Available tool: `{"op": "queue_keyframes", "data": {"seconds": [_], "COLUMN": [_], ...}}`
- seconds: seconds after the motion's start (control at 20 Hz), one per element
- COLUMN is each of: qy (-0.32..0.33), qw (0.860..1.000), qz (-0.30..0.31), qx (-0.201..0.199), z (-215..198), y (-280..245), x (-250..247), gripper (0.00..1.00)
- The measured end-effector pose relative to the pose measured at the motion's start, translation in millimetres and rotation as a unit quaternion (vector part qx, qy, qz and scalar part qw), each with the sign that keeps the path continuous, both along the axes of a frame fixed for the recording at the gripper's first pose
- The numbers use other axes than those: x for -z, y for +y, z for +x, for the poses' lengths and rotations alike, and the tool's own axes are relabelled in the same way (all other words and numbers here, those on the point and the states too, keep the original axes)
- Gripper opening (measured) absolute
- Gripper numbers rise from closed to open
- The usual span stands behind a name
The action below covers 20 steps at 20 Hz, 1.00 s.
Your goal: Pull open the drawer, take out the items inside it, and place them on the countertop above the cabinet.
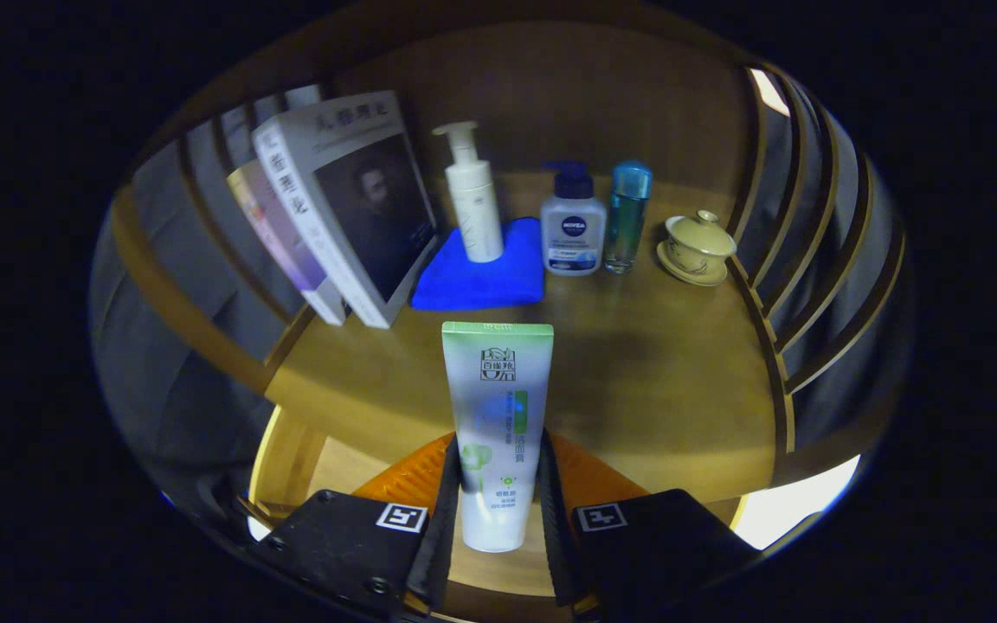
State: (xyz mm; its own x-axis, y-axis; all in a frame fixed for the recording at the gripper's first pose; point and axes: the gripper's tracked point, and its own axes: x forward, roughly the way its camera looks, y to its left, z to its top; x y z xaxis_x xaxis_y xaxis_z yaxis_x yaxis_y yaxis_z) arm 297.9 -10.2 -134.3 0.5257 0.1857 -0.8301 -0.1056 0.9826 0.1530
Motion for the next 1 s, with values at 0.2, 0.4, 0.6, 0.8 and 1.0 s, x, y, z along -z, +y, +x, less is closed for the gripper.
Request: {"op": "queue_keyframes", "data": {"seconds": [0.2, 0.4, 0.6, 0.8, 1.0], "qy": [0.033, 0.055, 0.058, 0.032, -0.030], "qw": [0.998, 0.992, 0.991, 0.992, 0.996], "qz": [0.033, 0.068, 0.063, 0.066, 0.018], "qx": [0.045, 0.087, 0.101, 0.101, 0.076], "z": [22, 42, 50, 53, 39], "y": [-8, -8, -14, -12, -14], "x": [19, 33, 44, 33, 9], "gripper": [0.48, 0.48, 0.56, 0.78, 1.00]}}
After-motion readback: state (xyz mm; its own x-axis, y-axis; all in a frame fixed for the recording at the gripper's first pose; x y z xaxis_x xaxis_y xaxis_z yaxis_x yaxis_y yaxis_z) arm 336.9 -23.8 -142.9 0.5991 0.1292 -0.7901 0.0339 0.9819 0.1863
